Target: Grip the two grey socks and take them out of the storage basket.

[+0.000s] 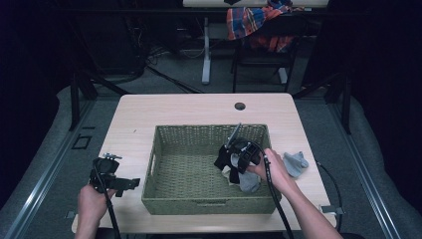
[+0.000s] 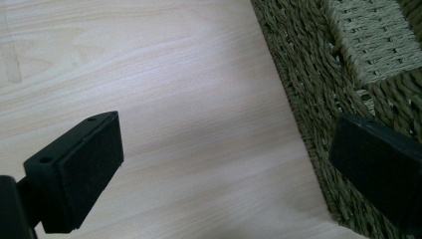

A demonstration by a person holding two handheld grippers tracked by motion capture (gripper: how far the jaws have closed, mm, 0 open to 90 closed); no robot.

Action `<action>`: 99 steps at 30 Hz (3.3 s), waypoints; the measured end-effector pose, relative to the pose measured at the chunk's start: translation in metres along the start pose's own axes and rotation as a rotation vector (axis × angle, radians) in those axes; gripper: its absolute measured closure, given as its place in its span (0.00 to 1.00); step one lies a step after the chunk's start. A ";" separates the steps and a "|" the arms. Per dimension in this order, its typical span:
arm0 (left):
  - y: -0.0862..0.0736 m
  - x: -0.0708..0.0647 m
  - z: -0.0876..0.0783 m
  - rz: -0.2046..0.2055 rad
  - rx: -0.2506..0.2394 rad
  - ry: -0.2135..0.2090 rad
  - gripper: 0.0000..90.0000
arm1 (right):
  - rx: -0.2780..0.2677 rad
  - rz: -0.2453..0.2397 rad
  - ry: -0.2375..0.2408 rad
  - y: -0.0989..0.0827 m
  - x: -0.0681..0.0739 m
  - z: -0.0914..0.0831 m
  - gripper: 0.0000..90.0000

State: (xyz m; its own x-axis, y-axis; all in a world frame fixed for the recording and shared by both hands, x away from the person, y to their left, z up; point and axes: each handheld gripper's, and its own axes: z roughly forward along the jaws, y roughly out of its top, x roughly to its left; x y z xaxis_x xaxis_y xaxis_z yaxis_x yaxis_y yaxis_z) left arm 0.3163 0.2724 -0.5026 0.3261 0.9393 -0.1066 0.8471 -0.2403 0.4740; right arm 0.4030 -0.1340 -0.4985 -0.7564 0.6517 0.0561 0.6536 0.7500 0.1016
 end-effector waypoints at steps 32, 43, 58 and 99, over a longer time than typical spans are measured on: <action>0.000 0.000 0.001 -0.007 0.002 0.003 0.01 | -0.321 0.047 0.015 -0.049 -0.010 -0.121 0.95; 0.000 0.000 0.001 -0.006 0.005 0.006 0.01 | -0.379 0.073 -0.002 -0.068 -0.018 -0.146 0.95; 0.000 -0.001 0.001 -0.002 0.012 0.009 0.01 | -0.428 0.181 -0.046 -0.104 -0.047 -0.169 0.95; 0.000 -0.001 0.001 -0.001 0.008 0.009 0.01 | -0.246 0.438 -0.060 -0.140 -0.128 -0.108 0.95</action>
State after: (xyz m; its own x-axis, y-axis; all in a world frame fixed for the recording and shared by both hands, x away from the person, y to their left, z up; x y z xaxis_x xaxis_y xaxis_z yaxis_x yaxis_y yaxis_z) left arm 0.3162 0.2711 -0.5033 0.3213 0.9418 -0.0991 0.8509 -0.2411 0.4668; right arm 0.4056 -0.3346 -0.4129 -0.4046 0.9101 0.0893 0.8790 0.3601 0.3126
